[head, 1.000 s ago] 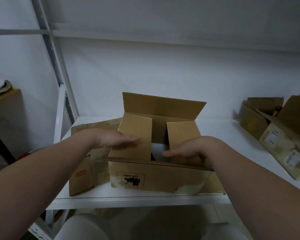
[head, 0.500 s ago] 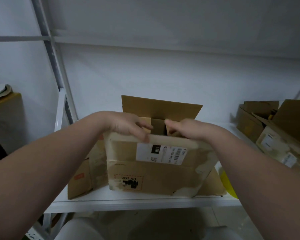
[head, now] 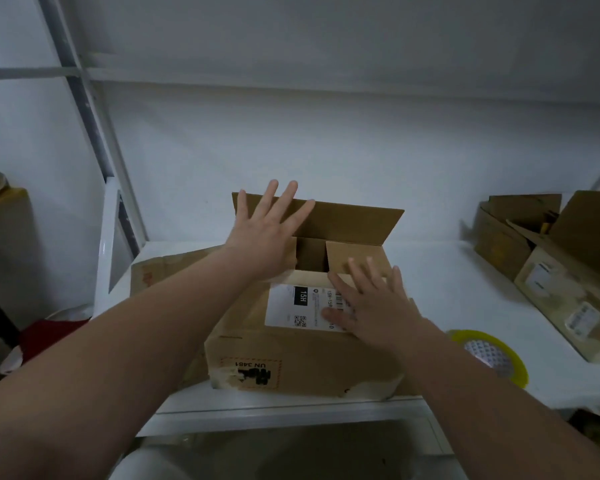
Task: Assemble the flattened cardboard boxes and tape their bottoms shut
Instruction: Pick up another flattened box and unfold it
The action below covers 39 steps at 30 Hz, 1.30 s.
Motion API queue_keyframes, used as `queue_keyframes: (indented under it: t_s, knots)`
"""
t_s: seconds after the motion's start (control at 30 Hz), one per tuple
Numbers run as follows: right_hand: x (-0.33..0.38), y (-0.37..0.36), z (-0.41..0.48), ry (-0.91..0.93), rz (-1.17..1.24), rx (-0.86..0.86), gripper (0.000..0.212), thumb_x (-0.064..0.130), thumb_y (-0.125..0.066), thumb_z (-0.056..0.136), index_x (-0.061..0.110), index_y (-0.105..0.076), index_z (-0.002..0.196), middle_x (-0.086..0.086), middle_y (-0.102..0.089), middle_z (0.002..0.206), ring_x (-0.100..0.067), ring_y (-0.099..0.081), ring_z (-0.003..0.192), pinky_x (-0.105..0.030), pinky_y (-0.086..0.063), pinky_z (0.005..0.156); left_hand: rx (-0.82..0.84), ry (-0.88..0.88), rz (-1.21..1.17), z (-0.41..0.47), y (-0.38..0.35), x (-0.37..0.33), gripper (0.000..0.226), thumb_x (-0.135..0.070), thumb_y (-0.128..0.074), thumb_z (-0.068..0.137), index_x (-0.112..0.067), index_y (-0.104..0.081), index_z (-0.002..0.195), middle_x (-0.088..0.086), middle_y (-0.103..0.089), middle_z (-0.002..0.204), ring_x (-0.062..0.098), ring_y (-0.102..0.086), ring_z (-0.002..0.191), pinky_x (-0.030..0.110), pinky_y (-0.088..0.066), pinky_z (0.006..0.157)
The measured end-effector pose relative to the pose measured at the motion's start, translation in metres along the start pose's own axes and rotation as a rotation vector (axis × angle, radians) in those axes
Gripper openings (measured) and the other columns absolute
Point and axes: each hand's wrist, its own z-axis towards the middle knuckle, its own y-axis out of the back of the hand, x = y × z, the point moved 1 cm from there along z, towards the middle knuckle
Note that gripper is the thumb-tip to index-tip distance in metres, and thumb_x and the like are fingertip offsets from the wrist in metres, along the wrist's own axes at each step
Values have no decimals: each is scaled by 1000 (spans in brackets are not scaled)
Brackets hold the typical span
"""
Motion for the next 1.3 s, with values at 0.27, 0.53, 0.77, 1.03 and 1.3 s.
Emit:
queue_keyframes:
  t_s: [0.27,0.53,0.77,1.03,1.3]
  knots:
    - [0,-9,-7,-24,90,-184,83,73,10,79,31,10,151,-3,21,158,-25,24,142,-54,14,113,34,63,-55,21,-13,-23,72,-55,-32,96,-27,3,152,8,-19,155,27,-11,146,63,0,112]
    - [-10,-18,0,-273,282,-152,68,66,-10,91,35,1,151,-3,20,158,-33,17,145,-58,6,113,338,9,-309,-18,-57,-26,48,-47,-18,101,-39,-23,148,-2,-22,156,23,-22,143,59,-17,113]
    - [-32,-18,7,-434,768,16,59,56,-33,96,38,-17,151,-5,-2,160,-28,-16,145,-40,-22,113,400,494,-538,-31,-70,11,48,-51,-23,98,-47,-25,146,10,-3,159,42,-28,137,55,-27,110]
    - [-30,-18,0,-519,639,-136,50,49,-31,99,34,-35,146,-7,-45,144,-26,-39,132,-40,-35,104,330,472,-507,-37,-61,3,42,-41,-28,100,-41,-39,141,11,-31,147,31,-52,116,44,-43,98]
    - [-37,-16,-7,-524,874,-182,45,41,-39,99,29,-45,141,-3,-48,143,-24,-43,129,-34,-35,102,482,-75,-376,-26,-40,-87,93,-82,-27,79,-32,1,152,3,11,160,28,10,147,64,4,112]
